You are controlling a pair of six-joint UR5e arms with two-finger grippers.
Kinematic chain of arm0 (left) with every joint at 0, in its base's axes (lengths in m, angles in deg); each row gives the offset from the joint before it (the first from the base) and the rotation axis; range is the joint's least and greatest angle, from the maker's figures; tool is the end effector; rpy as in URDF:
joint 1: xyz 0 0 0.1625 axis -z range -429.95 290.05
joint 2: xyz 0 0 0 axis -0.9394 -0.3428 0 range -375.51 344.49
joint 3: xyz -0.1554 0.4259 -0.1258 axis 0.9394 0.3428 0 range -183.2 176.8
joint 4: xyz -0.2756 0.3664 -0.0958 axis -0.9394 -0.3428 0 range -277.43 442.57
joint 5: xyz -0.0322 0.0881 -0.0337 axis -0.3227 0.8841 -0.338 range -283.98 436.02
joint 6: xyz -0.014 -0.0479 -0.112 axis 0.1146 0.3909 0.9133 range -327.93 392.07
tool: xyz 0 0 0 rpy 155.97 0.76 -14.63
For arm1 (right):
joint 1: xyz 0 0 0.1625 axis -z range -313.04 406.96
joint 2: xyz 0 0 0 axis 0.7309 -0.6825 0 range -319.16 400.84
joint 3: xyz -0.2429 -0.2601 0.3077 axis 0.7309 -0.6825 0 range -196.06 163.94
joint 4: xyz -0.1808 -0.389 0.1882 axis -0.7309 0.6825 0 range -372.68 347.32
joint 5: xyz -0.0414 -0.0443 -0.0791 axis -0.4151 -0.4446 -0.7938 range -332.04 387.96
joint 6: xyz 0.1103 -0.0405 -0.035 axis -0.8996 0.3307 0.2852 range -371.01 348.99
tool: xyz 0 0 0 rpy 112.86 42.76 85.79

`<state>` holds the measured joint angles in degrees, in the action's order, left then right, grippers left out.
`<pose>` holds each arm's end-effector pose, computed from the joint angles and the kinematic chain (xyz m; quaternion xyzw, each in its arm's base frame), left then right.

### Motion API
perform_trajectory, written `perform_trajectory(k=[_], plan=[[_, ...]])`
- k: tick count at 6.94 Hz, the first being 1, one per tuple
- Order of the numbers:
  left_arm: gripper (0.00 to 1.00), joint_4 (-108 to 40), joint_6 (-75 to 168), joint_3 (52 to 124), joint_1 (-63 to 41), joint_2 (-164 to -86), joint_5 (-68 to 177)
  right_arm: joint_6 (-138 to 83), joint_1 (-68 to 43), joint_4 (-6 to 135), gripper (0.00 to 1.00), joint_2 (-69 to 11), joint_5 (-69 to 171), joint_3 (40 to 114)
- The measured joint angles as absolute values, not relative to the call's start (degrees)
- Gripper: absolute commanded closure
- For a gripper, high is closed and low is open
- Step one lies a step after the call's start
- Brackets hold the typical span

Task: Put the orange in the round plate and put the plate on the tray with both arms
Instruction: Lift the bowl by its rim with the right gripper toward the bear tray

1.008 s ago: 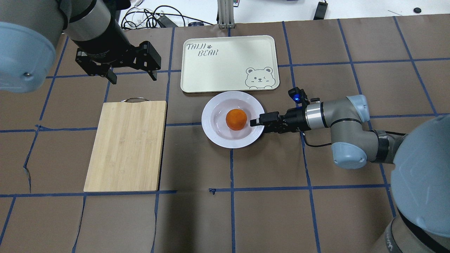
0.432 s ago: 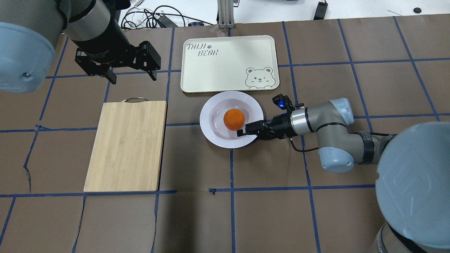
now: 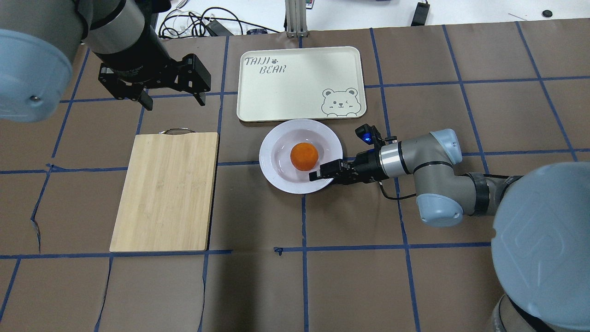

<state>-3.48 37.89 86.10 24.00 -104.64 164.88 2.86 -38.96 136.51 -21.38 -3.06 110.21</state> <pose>-0.1736 -0.5421 0.5329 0.0157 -0.9987 0.0473 0.0140 0.2015 -0.5253 0.1035 -0.0535 0.8683 -0.0403 0.4915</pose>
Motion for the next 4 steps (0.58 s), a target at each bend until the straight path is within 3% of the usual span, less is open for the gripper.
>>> perform_trajectory(k=[4], plan=[[0.00,-3.48,37.87,86.04,24.01,-104.65,164.87,-2.64,-38.76,136.25,0.95,-24.03,-3.00,109.89]])
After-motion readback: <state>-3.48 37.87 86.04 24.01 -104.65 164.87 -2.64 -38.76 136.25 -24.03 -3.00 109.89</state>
